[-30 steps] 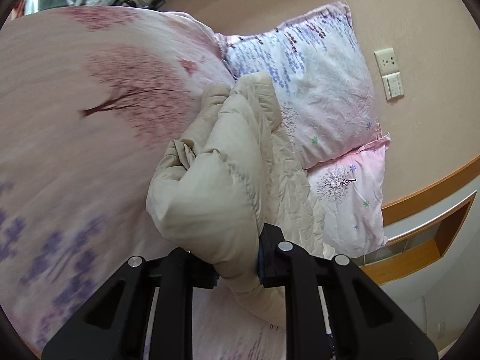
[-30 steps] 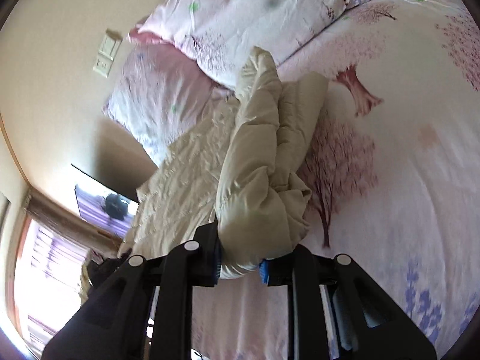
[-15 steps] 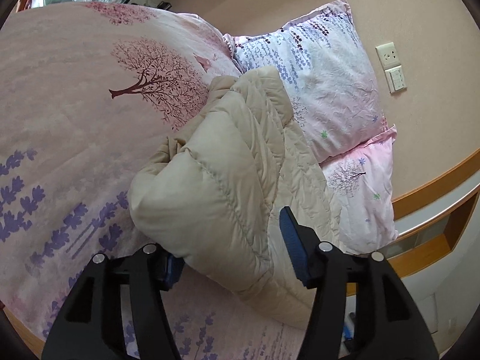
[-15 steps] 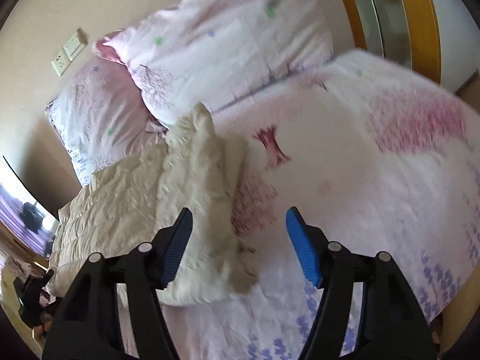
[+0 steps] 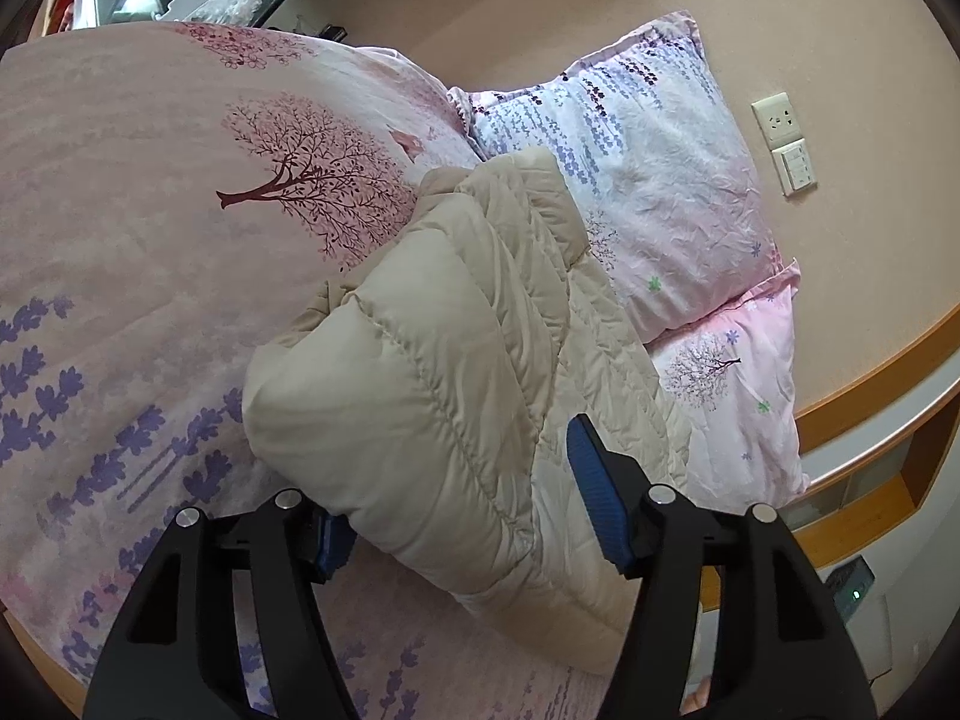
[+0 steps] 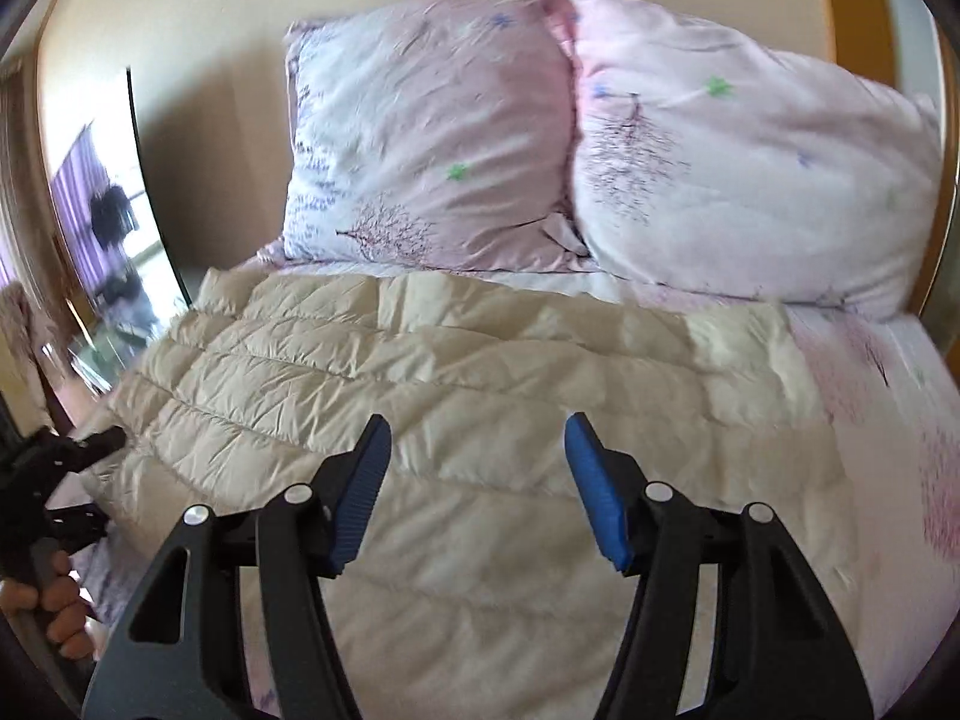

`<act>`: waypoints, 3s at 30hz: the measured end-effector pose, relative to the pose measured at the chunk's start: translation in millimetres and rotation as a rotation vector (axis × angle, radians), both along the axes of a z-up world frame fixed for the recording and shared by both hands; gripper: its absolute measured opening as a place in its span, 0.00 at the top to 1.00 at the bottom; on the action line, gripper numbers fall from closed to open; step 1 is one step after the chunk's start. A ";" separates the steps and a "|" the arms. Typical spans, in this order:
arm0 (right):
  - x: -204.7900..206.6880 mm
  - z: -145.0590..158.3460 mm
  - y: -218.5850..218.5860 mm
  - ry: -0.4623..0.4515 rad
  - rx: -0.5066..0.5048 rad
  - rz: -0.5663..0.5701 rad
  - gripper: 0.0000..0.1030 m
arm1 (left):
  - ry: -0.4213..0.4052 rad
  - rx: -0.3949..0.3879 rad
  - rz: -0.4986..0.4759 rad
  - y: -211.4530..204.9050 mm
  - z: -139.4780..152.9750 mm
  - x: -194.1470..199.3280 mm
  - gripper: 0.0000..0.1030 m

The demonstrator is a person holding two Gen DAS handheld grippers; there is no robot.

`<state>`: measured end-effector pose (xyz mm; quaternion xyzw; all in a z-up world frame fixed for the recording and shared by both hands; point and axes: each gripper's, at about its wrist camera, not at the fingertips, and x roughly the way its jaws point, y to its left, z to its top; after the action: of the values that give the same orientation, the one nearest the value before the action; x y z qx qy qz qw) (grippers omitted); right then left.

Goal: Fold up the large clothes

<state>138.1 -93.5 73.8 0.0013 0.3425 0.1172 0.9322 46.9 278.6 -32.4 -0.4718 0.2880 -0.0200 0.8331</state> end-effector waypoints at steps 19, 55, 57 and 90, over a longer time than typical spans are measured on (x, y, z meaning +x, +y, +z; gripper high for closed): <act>42.2 -67.1 34.0 0.175 -0.239 -0.018 0.45 | -0.069 0.060 -0.001 -8.0 24.1 11.3 0.62; 5.4 -36.7 -45.7 0.149 0.046 0.057 0.33 | -0.475 0.219 -0.551 -183.9 124.7 40.5 0.66; -11.1 -30.5 -74.9 0.125 0.042 0.008 0.32 | -0.473 0.227 -0.568 -192.0 124.8 41.9 0.66; -33.0 -27.4 -276.3 0.102 0.454 -0.266 0.27 | -0.293 0.489 -1.070 -359.7 49.7 62.6 0.65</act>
<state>105.1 -369.8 46.3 0.2614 0.3508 0.0673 0.8967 109.5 -81.1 17.3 -0.0485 0.3640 -0.4340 0.8227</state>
